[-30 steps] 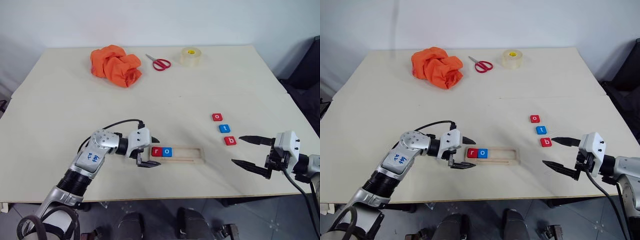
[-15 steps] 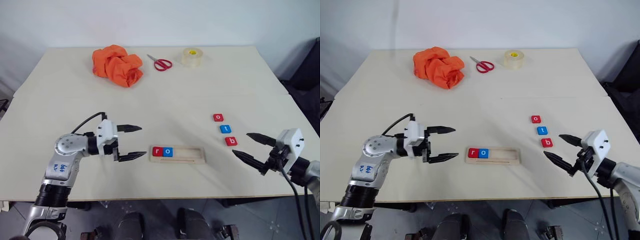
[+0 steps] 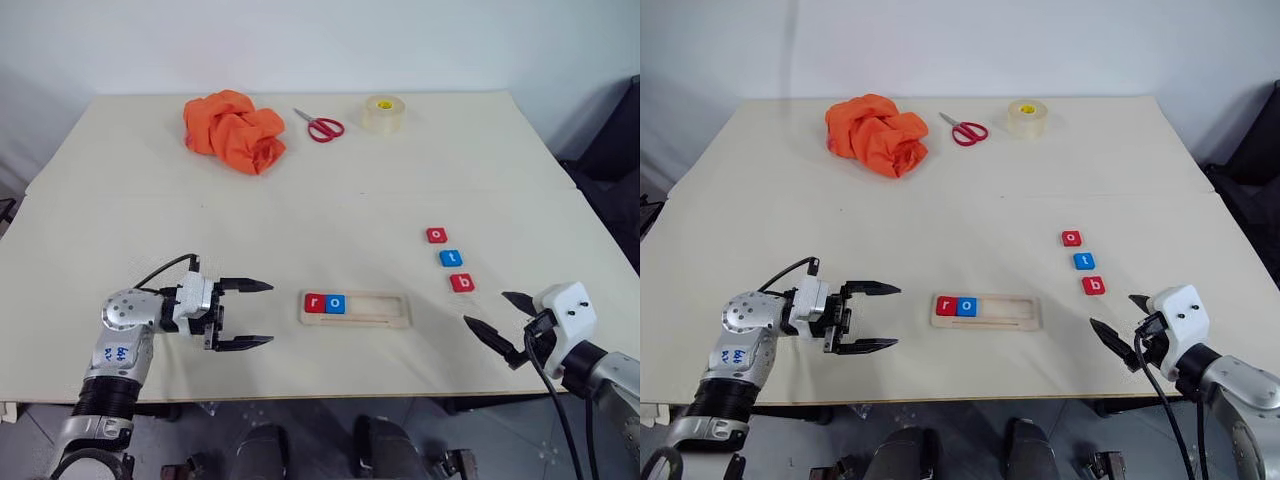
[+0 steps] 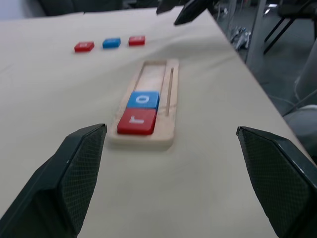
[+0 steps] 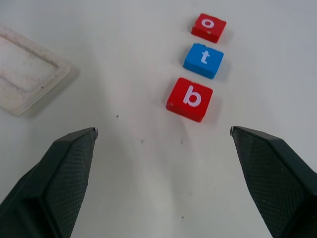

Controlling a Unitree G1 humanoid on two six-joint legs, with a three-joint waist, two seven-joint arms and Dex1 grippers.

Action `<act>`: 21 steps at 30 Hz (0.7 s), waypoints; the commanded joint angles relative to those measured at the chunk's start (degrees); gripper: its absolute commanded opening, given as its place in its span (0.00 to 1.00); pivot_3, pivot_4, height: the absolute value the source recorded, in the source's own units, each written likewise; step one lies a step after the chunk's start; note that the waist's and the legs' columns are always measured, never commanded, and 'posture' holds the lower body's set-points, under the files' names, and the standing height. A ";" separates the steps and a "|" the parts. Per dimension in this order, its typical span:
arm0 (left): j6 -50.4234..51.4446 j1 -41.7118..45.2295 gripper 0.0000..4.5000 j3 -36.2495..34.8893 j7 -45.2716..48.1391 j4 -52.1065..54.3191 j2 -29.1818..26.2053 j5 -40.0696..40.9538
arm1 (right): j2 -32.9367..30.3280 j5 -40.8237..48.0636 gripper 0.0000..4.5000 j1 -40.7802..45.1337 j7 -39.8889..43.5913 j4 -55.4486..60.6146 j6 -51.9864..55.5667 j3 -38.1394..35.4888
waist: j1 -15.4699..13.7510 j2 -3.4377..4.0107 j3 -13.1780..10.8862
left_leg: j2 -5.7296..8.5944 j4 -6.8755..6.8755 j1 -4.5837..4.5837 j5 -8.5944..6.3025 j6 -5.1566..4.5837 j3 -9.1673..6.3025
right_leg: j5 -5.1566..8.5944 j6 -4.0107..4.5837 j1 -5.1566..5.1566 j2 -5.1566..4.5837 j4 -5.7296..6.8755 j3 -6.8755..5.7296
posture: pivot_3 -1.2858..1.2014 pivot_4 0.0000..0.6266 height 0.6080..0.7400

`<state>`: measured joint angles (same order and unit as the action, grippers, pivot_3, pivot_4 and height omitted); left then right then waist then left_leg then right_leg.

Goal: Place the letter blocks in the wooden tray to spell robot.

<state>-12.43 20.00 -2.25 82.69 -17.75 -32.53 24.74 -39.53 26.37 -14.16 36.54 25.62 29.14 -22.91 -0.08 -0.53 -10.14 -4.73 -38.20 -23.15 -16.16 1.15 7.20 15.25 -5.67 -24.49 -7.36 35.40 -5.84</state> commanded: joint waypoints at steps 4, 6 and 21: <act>1.68 2.01 0.99 -1.25 2.20 -0.29 -0.11 2.92 | 0.42 1.15 1.00 -0.27 -0.53 2.03 0.31 -1.90 | 0.05 0.00 0.00 | 0.00 0.01 0.00 0.00 0.00 -0.02 | 0.00 0.00 0.00 0.01 0.00 -0.01 | 0.52 0.24 1.00; 1.77 2.04 0.99 -1.32 2.18 -0.10 -0.11 2.90 | 0.40 1.16 1.00 -0.17 -0.51 1.72 0.57 -1.75 | 0.12 0.00 0.00 | 0.00 0.02 0.00 0.00 0.00 -0.01 | 0.00 0.00 0.00 0.01 0.00 -0.01 | 0.52 0.24 1.00; 4.54 -1.39 0.99 -2.00 -1.28 5.90 -0.53 3.88 | 7.28 0.50 1.00 9.57 -7.04 -7.79 2.26 1.21 | 0.45 -0.01 0.00 | -0.03 0.03 0.01 0.00 0.00 -0.01 | 0.00 0.00 -0.03 0.03 0.02 0.00 | 0.52 0.24 1.00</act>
<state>-8.35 19.29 -3.05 81.83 -14.23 -32.61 27.08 -32.79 27.61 -5.78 31.17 19.48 32.41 -22.08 0.37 -0.54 -10.14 -4.76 -38.17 -23.13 -16.16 1.15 7.19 15.26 -5.65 -24.52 -7.33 35.42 -5.84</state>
